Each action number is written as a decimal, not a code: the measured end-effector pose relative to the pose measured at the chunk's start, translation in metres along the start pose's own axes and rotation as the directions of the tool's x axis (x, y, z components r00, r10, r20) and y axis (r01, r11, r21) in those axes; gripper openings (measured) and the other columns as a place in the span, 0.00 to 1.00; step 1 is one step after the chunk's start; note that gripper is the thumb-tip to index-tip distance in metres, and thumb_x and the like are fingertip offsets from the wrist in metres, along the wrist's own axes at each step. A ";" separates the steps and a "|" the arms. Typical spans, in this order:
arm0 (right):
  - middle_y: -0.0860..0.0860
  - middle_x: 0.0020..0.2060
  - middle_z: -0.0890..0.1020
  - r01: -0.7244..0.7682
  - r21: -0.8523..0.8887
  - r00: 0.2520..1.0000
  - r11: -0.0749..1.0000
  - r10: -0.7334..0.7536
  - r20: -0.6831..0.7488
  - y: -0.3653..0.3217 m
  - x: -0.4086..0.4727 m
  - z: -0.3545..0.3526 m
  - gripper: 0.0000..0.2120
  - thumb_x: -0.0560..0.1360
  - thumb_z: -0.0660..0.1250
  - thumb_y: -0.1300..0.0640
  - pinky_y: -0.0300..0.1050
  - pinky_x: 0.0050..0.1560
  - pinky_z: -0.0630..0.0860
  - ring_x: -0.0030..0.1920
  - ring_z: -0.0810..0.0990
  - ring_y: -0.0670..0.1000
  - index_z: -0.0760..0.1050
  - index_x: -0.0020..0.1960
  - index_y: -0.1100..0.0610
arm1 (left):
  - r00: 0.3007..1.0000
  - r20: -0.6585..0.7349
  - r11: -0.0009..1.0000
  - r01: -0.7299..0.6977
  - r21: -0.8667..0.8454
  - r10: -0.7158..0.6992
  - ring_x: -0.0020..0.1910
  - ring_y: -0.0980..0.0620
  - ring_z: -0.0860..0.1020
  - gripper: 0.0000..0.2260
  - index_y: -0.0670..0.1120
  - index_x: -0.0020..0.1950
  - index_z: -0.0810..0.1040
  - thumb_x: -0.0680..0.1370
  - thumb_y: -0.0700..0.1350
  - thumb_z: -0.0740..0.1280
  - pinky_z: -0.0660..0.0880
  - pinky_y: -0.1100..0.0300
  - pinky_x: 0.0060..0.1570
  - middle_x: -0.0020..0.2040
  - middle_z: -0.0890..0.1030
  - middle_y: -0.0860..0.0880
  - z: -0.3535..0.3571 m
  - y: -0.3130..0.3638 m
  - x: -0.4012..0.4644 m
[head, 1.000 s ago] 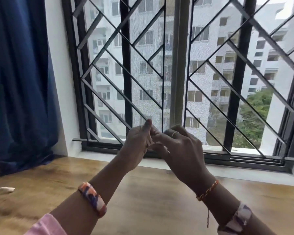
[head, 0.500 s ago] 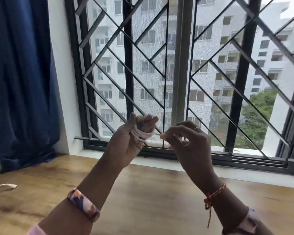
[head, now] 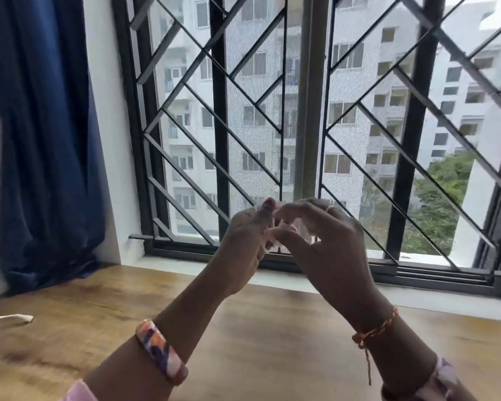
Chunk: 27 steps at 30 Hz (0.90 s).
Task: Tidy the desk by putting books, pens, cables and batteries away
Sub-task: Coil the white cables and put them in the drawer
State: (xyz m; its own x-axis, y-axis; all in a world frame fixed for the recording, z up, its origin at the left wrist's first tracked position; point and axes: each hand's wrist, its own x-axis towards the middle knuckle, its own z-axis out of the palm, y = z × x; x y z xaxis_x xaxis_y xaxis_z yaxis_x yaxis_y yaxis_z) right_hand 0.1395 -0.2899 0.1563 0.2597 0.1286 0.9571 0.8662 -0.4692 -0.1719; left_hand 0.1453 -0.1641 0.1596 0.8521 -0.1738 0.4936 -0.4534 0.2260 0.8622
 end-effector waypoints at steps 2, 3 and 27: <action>0.38 0.37 0.77 -0.077 0.069 0.995 0.995 0.081 -0.055 0.000 0.002 0.000 0.08 0.67 0.70 0.47 0.31 0.36 0.67 0.37 0.72 0.36 0.76 0.44 0.46 | 1.000 0.004 1.000 0.014 -0.028 -0.014 0.33 0.53 0.72 0.15 0.40 0.40 0.74 0.76 0.51 0.59 0.66 0.65 0.30 0.34 0.76 0.45 0.000 -0.002 0.001; 0.37 0.39 0.77 -0.122 0.125 0.988 0.985 0.132 -0.079 0.001 0.002 0.001 0.10 0.65 0.71 0.47 0.31 0.38 0.68 0.40 0.72 0.37 0.74 0.46 0.44 | 1.000 0.012 0.999 0.015 -0.051 -0.014 0.34 0.53 0.72 0.15 0.41 0.40 0.74 0.76 0.51 0.59 0.68 0.65 0.32 0.36 0.74 0.44 0.001 -0.002 0.002; 0.60 0.48 0.80 -0.739 0.579 0.672 0.344 0.322 0.667 0.000 0.005 -0.019 0.20 0.67 0.72 0.63 0.47 0.48 0.79 0.46 0.80 0.55 0.75 0.58 0.63 | 0.868 0.470 0.985 0.171 0.023 -0.161 0.41 0.53 0.80 0.20 0.41 0.48 0.81 0.65 0.54 0.75 0.77 0.62 0.44 0.41 0.81 0.47 -0.028 0.019 -0.002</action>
State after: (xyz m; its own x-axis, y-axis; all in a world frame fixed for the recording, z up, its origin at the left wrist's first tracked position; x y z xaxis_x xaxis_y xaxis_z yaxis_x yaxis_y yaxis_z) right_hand 0.1324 -0.3061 0.1651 0.7378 0.5180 0.4327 0.3534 0.2497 -0.9015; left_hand 0.1423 -0.1327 0.1717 0.6900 -0.6376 0.3427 -0.3069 0.1712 0.9362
